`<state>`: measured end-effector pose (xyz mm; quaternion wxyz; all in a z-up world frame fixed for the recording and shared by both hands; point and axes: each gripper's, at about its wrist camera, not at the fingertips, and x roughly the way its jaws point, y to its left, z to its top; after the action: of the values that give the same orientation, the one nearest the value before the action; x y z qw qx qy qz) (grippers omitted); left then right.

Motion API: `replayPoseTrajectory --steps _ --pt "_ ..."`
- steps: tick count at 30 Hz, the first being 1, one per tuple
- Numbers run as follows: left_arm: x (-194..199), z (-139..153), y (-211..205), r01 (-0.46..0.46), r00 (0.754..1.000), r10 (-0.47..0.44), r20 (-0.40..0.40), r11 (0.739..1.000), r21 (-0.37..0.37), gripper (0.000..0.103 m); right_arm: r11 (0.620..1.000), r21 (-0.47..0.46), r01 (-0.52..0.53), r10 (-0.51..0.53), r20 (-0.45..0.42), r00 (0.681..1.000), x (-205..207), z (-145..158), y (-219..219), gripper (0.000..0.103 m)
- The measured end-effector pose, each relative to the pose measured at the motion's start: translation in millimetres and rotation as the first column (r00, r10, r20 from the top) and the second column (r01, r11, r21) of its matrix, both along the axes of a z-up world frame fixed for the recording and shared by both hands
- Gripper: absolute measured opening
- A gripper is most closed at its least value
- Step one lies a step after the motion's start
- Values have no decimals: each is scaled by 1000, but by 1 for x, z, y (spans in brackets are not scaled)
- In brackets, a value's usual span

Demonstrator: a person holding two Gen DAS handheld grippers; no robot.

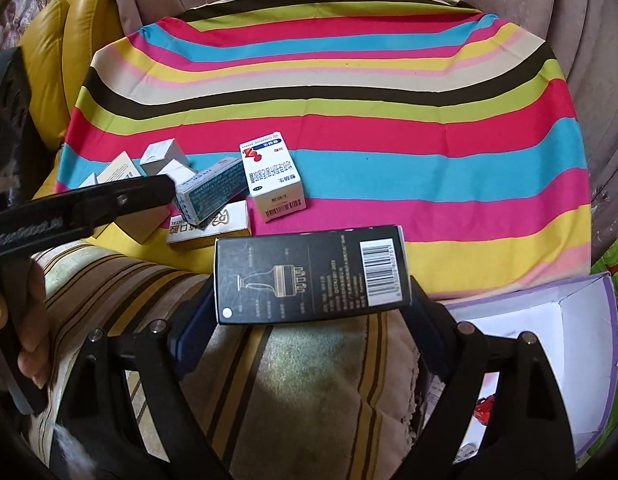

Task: Organize rigid objects
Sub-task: 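Grasp the small white-teal box with the left gripper while the right holds the black box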

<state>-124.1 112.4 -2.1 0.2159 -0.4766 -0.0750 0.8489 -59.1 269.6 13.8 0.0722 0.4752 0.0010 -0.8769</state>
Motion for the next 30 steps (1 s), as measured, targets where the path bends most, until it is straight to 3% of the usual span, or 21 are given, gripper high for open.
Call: replayPoseTrajectory --steps 10,26,28,30 --pt "-8 -12 5 -6 999 8 42 999 -39 38 999 -42 10 -9 16 1000 1 -4 9 88" --pt "-15 -18 10 -23 996 31 82 995 -97 37 999 -51 4 -3 33 999 0 -9 8 87" --pt "-16 -19 12 -21 996 30 86 994 -104 26 999 -51 4 -2 32 999 0 -9 9 87" --pt "-15 -19 13 -15 996 25 85 994 -111 26 999 -49 4 -2 32 999 0 -9 8 86"
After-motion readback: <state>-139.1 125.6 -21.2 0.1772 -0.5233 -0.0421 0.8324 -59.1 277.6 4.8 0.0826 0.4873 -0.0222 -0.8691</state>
